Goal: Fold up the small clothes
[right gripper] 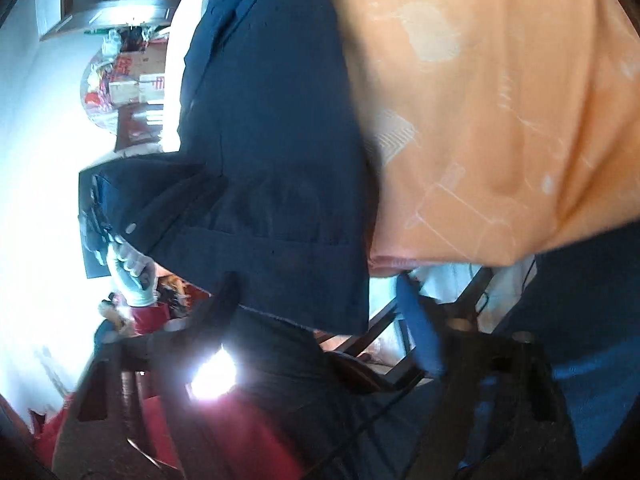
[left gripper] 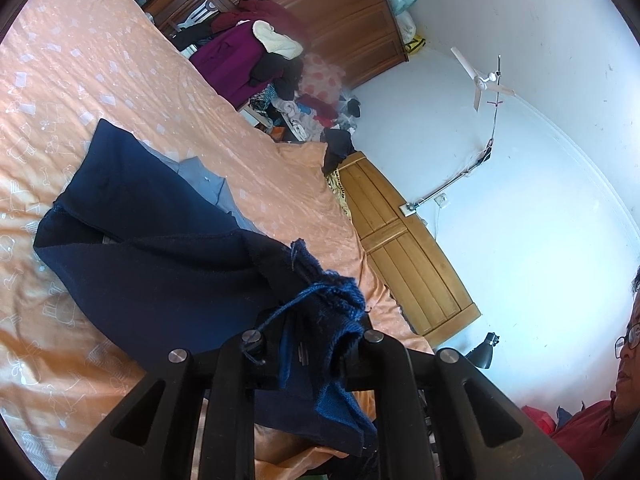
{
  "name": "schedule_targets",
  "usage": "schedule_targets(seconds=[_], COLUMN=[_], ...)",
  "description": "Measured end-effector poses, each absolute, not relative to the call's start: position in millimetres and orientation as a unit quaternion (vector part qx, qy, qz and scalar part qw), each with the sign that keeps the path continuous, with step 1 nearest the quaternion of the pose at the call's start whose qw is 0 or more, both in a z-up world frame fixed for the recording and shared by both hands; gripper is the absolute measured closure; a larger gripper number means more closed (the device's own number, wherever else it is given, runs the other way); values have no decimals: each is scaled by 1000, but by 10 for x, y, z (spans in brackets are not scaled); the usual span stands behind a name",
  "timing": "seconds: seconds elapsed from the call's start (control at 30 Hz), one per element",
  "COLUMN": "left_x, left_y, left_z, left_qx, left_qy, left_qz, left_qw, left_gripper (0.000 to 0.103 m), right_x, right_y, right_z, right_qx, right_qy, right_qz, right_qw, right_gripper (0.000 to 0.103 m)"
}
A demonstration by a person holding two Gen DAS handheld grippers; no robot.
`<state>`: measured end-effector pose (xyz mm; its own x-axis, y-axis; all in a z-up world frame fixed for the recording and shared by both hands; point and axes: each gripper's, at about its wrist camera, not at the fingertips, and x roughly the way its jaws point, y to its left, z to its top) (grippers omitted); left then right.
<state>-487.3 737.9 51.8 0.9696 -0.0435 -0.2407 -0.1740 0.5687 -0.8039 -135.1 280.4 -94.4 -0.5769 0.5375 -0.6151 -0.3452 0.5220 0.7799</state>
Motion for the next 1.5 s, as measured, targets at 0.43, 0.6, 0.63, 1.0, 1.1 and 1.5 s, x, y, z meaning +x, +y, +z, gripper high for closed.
schedule_targets(seconds=[0.43, 0.6, 0.63, 1.0, 1.1, 1.5], left_x=[-4859, -4514, -4398, -3287, -3316, -3768], left_y=[7614, 8238, 8381, 9852, 9814, 9867], left_z=[831, 1037, 1046, -795, -961, -335], left_qx=[-445, -431, -428, -499, -498, -470], left_qy=[82, 71, 75, 280, 261, 185], left_qz=[60, 87, 94, 217, 209, 231], left_qw=[890, 896, 896, 791, 800, 831], left_gripper=[88, 87, 86, 68, 64, 33], right_x=[-504, 392, 502, 1450, 1444, 1257], right_y=[3627, 4614, 4792, 6220, 6166, 6158], right_z=[633, 773, 749, -954, -914, -476], right_qx=[92, 97, 97, 10, 26, -10], right_qy=[565, 548, 549, 615, 593, 517], right_qz=[615, 616, 613, 516, 527, 538], right_qw=[542, 558, 560, 596, 609, 666], right_gripper=[97, 97, 97, 62, 47, 33])
